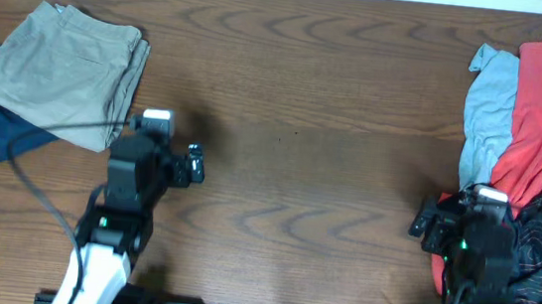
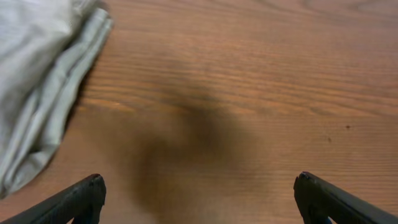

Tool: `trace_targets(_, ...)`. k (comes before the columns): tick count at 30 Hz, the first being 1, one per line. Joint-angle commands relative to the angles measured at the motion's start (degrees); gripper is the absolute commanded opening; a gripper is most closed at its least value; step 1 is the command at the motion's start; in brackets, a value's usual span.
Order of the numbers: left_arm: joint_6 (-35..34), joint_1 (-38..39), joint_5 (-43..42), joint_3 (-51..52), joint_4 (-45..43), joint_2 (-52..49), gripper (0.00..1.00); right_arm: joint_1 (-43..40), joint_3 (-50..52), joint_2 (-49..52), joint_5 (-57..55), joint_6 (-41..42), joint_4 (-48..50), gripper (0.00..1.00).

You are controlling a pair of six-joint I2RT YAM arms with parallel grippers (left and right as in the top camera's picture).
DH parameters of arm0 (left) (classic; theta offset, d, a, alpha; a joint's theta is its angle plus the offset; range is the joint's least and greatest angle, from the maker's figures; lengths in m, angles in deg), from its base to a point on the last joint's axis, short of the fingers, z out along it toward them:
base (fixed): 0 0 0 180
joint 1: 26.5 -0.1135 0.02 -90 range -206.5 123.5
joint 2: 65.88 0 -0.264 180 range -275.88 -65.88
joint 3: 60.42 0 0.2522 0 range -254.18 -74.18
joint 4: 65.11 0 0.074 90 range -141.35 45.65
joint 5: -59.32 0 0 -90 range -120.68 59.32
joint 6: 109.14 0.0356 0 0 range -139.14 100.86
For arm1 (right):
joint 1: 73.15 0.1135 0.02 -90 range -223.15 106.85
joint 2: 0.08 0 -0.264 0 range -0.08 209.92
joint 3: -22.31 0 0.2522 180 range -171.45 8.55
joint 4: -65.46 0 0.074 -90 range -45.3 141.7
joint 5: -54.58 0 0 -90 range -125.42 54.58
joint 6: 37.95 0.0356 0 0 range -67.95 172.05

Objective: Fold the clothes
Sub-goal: 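Reach the right gripper into the right pile and grasp the black shirt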

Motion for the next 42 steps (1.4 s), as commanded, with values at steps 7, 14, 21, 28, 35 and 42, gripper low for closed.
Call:
trace_targets(7,-0.46,0.22,-2.75,-10.84,9.44,-7.74,0.98,-1.75,-15.32,19.80,-0.13,-2.29,-4.70,0.99)
trace_targets(14,-0.48,0.22,-2.78,-10.84,10.54,-7.39,0.98,-3.43,-15.63,25.88,-0.98,2.51,0.07,0.99)
trace_targets(21,-0.48,0.22,-2.80,-10.84,10.51,-7.39,0.98,-18.27,-15.63,31.39,-9.14,23.32,-2.86,0.99)
trace_targets(28,-0.48,0.22,-2.80,-10.82,10.51,-7.39,0.98,-31.54,-15.63,41.40,-0.35,23.85,-0.79,0.90)
trace_targets(35,-0.48,0.22,-2.80,-10.82,10.51,-7.39,0.98,-34.42,-15.63,49.33,6.84,23.82,5.27,0.84)
trace_targets(42,-0.48,0.22,-2.80,-10.82,10.51,-7.39,0.98,-34.34,-15.63,54.62,7.30,23.82,11.21,0.83)
